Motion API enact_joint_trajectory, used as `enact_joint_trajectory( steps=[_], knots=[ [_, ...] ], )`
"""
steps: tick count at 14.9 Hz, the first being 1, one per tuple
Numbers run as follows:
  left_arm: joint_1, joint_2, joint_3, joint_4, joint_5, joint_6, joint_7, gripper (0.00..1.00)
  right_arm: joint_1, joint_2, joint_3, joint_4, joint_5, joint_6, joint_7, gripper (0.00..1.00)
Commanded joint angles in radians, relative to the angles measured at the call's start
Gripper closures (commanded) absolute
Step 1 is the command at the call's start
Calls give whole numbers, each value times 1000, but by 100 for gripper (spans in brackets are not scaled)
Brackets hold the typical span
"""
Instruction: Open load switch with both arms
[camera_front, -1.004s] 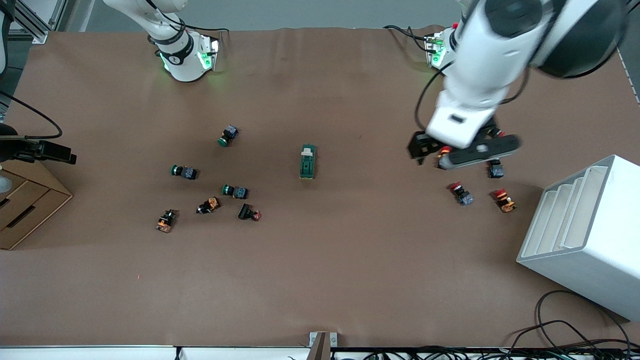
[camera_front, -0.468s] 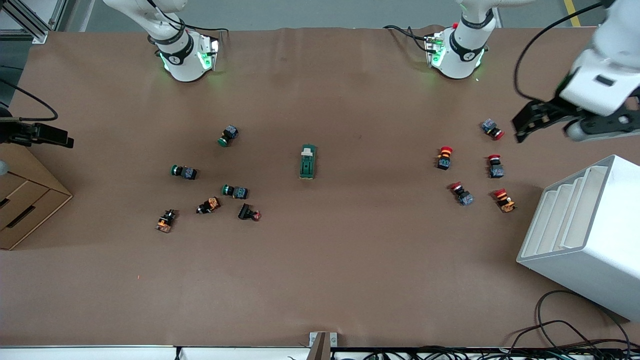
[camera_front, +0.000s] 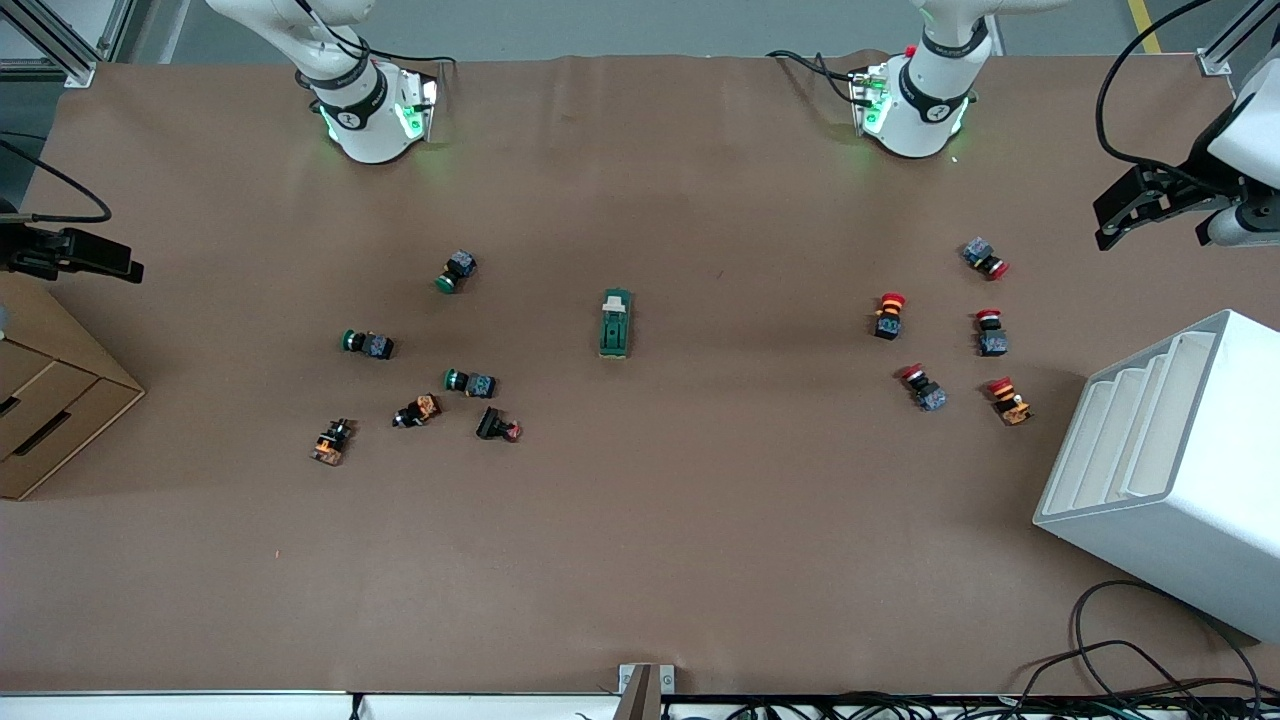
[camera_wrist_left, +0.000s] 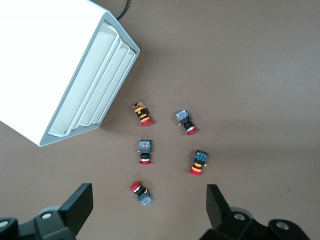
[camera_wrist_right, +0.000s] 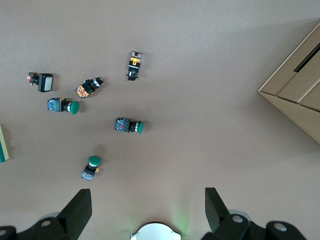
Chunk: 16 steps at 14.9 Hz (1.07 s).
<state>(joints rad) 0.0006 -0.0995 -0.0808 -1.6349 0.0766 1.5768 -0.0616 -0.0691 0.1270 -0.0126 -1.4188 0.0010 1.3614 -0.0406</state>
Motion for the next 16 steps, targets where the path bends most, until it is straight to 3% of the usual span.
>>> enact_joint_trajectory(
  steps=[1, 5, 16],
  knots=[
    [-8, -77, 7, -75, -18, -1, 20, 0, 43, -47, -30, -38, -19, 8, 11, 0],
    [-30, -130, 4, -131, -55, -11, 20, 0, 46, -72, -44, -49, -4, -13, 25, 0],
    [-33, -120, 1, -125, -122, -27, 22, 0, 51, -144, -64, -51, 27, -74, 85, 0]
  ],
)
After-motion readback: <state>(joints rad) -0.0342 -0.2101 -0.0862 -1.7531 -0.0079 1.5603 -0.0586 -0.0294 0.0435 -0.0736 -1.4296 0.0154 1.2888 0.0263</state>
